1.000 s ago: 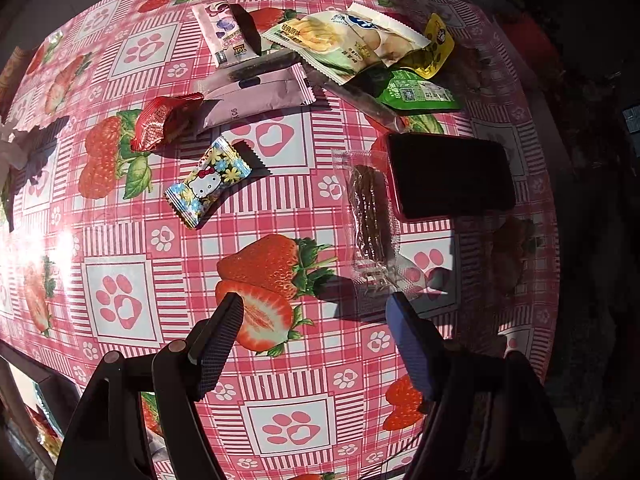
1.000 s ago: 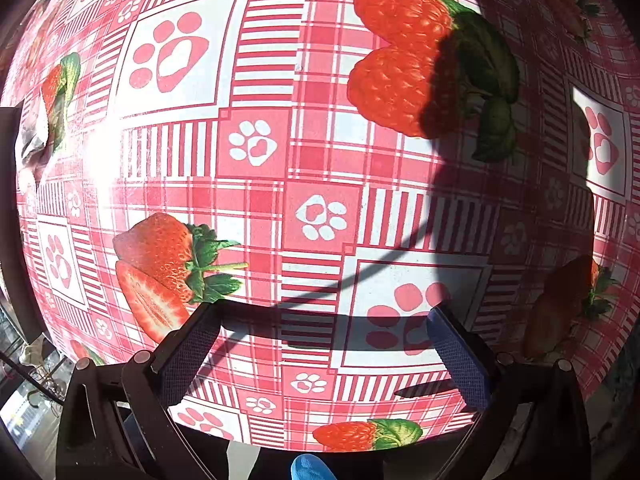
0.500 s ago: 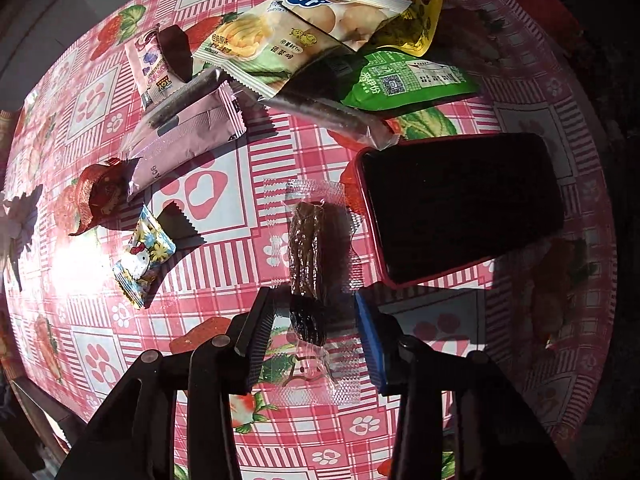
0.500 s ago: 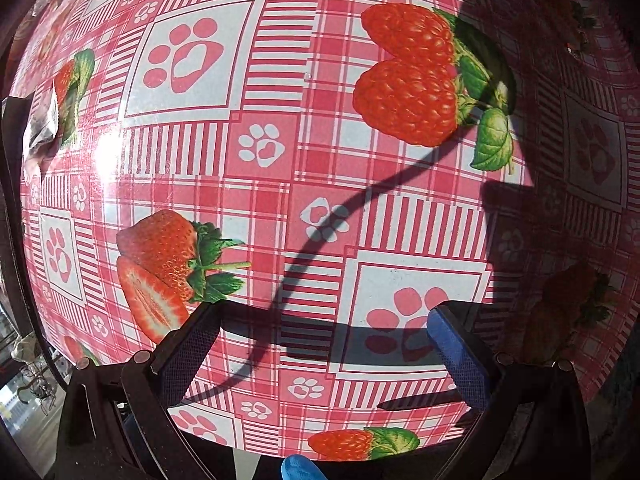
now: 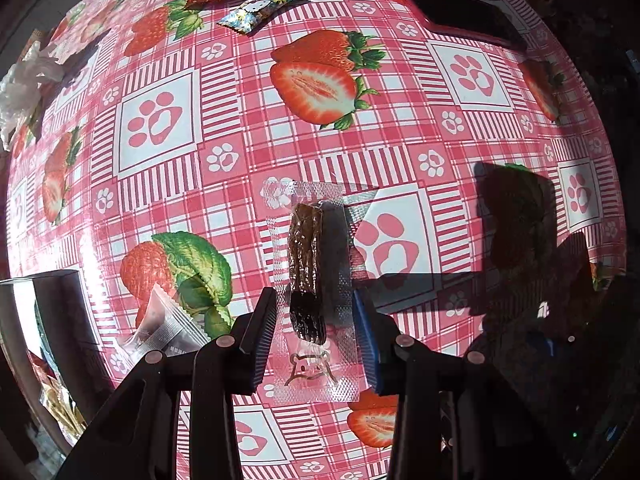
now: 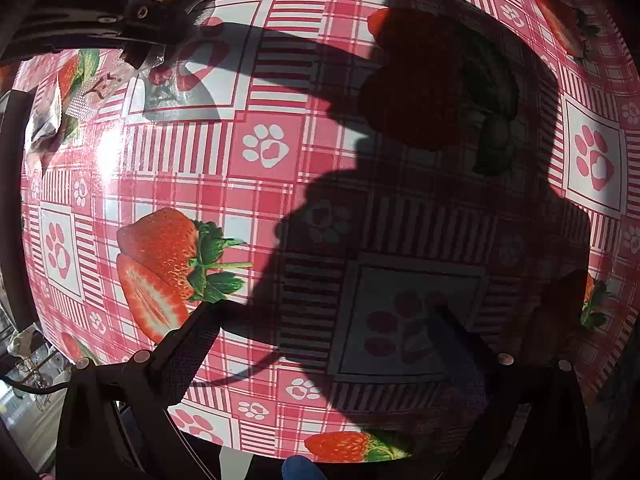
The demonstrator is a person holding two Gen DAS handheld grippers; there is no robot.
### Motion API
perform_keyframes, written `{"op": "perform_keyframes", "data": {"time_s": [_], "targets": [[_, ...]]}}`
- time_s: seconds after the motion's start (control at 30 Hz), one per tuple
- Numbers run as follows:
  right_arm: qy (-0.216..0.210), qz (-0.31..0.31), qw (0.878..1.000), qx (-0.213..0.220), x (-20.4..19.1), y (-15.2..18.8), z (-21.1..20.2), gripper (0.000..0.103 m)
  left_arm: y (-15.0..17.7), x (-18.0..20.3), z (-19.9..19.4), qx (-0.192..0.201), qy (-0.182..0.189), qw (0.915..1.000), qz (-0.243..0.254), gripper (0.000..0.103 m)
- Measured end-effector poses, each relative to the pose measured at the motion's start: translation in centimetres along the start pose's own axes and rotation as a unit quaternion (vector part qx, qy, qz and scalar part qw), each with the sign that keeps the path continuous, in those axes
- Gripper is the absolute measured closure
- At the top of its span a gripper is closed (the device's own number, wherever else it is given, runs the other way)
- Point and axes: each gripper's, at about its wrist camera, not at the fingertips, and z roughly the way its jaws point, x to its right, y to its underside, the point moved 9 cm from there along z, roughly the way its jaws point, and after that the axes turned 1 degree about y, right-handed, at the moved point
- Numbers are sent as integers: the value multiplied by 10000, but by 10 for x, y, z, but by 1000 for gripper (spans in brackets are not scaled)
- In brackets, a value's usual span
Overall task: Organize snacks
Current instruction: 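Grasp the clear brown-stick packet with the left gripper while the right grasps the clear candy packet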
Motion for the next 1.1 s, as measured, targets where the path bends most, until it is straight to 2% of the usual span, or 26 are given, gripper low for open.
{"op": "perform_keyframes", "data": {"time_s": [0.17, 0.3, 0.43, 0.5, 0.53, 0.63, 0.7, 0.8, 0.93, 1.1], "targets": [[22, -61, 10000, 66, -2, 2, -3, 0, 79, -45, -3, -137, -313, 9991, -242, 61], [38, -102, 9999, 73, -3, 4, -4, 0, 117, -68, 7, -255, -431, 9985, -207, 58], [45, -127, 9999, 92, -2, 5, -7, 0, 124, -71, 13, -132, -520, 9986, -20, 55], [46, -128, 9999, 89, -1, 4, -9, 0, 104, -57, 13, -60, -627, 9980, 12, 37], [46, -125, 9999, 87, -1, 5, -9, 0, 102, -57, 13, -45, -627, 9980, -21, 35], [47, -132, 9998, 111, -1, 4, -9, 0, 79, -66, 12, -110, -463, 9984, -310, 32], [56, -137, 9999, 57, -3, 5, -9, 0, 82, -80, 11, -116, -519, 9976, -434, 32], [59, -161, 9997, -177, -8, -5, -11, 0, 102, -98, -2, 11, -409, 9981, -460, 32], [-221, -525, 9980, 265, -49, -39, -42, 0, 122, -104, -25, 235, -314, 9982, -454, 31], [-331, -1450, 9864, 699, -134, -90, -77, 0, 161, -132, -46, 356, -130, 9969, -687, 28]]}}
